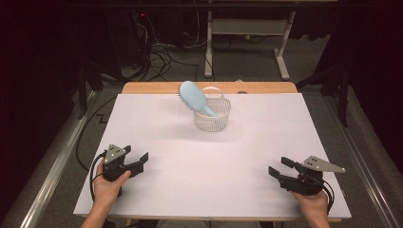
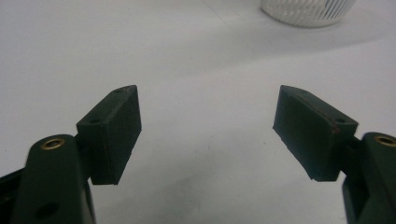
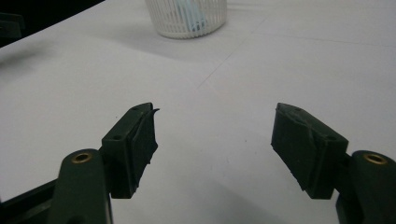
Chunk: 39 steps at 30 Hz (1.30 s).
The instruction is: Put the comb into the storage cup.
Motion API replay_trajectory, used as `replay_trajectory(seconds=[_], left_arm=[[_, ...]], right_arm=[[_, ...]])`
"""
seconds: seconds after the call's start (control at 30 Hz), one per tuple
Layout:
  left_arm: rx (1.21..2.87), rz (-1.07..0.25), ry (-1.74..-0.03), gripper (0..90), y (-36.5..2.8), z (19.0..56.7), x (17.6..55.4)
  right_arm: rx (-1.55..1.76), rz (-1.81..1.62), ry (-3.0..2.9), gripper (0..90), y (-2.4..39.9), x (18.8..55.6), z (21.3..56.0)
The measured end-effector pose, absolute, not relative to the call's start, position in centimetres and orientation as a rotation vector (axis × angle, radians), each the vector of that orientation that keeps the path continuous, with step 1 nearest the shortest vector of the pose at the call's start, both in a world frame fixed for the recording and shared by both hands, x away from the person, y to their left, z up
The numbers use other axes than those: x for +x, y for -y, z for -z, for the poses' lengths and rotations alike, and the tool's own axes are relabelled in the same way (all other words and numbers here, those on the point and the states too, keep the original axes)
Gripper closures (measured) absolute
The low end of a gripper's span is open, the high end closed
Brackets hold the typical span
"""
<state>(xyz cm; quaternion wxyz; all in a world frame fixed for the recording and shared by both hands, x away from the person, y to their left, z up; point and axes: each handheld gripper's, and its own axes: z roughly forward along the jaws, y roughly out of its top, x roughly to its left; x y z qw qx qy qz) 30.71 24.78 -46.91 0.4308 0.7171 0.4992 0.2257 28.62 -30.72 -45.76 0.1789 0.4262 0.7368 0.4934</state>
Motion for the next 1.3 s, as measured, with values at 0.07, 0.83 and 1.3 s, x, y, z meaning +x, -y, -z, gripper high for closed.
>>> replay_trajectory(seconds=[0.07, 0.83, 1.3], left_arm=[[1.785, -0.56, -1.247, 24.2, -24.8, 47.0, 30.7], [1.763, -0.551, -1.265, 24.2, -25.1, 47.7, 30.2], [1.741, -0.577, -1.261, 24.2, -25.1, 47.8, 29.5]], right_arm=[[1.206, -1.394, -2.083, 31.1, 30.7, 28.6, 45.8], [1.207, -1.391, -2.073, 31.4, 30.8, 28.5, 45.7], [1.203, -1.395, -2.071, 31.4, 30.8, 28.5, 45.6]])
